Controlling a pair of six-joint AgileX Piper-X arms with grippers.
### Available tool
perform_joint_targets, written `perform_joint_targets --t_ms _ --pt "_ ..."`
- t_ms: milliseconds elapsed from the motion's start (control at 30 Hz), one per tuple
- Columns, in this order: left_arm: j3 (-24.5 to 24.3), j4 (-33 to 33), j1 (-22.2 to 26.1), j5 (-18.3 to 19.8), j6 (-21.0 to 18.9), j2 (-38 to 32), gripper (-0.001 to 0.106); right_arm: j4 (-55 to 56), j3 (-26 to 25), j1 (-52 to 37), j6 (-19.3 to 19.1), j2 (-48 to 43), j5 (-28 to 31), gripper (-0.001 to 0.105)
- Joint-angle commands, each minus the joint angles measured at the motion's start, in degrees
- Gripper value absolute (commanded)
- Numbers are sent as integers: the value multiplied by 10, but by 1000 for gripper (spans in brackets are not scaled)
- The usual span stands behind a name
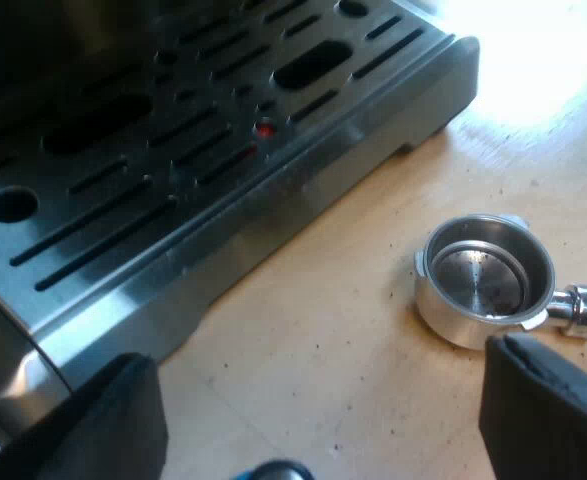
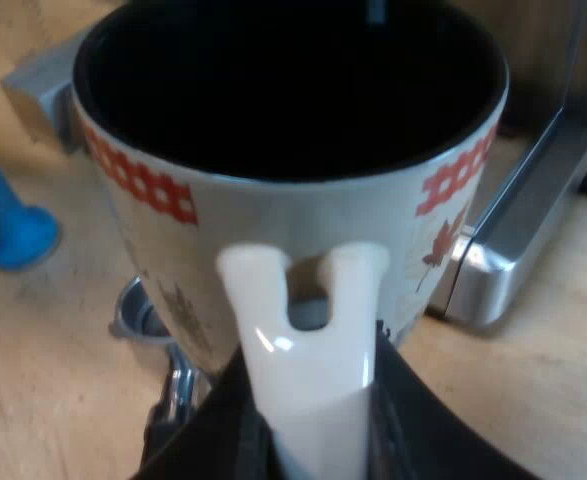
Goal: Place mug into machine
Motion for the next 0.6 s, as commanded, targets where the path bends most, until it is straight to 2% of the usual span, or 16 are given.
perform_joint_targets --t_ms 33,133,333,600 --pt "15 -30 -4 10 14 -4 67 -22 -9 62 22 5 65 0" --pt "24 -65 -5 10 24 -4 68 -55 -9 114 29 31 128 0" --pt "25 -115 -5 7 28 -4 73 -150 -9 175 54 117 185 0" --pt "27 -132 -5 -13 28 -4 71 -311 -9 178 54 244 186 0"
